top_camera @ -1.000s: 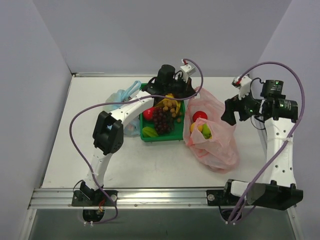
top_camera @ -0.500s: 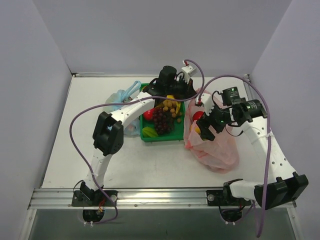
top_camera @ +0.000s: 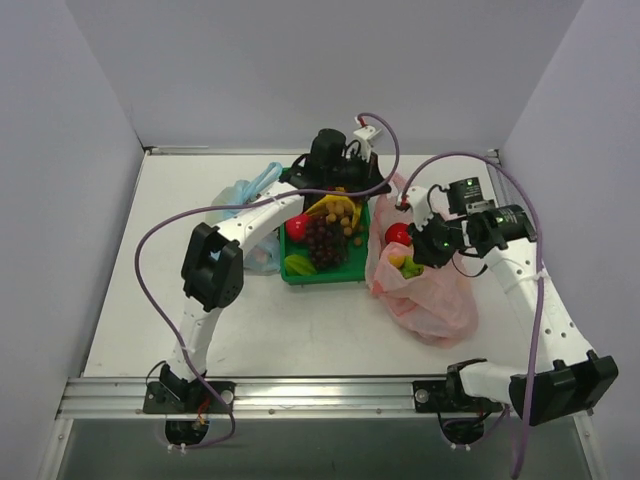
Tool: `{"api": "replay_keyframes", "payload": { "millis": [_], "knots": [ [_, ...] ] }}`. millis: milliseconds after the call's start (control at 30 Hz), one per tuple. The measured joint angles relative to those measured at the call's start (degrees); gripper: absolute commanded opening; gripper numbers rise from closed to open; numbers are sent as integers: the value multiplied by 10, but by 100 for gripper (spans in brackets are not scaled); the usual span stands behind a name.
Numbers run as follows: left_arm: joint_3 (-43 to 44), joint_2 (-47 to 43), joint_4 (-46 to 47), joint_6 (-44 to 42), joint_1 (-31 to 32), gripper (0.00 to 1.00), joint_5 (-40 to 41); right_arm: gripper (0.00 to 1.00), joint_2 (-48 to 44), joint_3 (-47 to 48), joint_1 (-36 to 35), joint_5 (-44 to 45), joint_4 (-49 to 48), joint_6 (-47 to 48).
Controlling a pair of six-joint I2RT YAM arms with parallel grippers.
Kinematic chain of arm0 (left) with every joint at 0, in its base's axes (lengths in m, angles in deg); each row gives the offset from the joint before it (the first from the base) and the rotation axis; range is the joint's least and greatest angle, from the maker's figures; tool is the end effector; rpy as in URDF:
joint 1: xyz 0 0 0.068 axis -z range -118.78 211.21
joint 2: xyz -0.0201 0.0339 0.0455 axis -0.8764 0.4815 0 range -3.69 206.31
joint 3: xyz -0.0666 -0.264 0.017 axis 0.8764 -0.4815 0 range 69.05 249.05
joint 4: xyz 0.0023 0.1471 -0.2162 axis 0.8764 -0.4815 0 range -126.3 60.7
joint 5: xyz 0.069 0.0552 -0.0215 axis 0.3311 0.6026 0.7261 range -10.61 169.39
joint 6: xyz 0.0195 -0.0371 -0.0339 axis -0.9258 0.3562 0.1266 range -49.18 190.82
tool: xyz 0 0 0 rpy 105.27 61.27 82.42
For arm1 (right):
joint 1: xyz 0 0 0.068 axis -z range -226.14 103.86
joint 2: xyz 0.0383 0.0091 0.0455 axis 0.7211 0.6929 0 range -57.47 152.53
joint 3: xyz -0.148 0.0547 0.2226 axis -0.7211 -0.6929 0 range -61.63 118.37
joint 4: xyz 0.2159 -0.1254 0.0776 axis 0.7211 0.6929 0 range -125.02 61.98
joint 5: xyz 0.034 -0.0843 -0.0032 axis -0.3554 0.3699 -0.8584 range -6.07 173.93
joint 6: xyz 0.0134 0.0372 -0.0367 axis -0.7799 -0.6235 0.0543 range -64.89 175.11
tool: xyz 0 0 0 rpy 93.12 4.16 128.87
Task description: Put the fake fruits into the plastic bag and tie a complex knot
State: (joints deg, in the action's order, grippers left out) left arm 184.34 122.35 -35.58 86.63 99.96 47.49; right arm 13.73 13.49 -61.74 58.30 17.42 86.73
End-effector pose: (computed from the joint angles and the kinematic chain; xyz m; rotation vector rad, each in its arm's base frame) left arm 0.3993 -0.3444 0.3097 0.7914 1.8286 -1.1560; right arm 0.2324 0.0809 0.3605 -1.1212 2.0624 0.4034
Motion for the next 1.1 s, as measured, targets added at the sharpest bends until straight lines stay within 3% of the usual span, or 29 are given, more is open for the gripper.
{"api": "replay_keyframes", "payload": {
  "millis": [233,533,900,1100],
  "knots": [
    [0,-59,-21,10,-21,0,-2,0,-99,52,142,-57,-10,-20],
    [0,-230,-38,15,-71,0,5,0,-228,90,285,-135,-62,-91],
    [-90,-499,-132,-41,-104,0,42,0,-233,193,303,-161,-115,-188],
    [-192,-650,-211,-90,-122,0,66,0,-205,208,303,-255,-127,-218]
  ]
}}
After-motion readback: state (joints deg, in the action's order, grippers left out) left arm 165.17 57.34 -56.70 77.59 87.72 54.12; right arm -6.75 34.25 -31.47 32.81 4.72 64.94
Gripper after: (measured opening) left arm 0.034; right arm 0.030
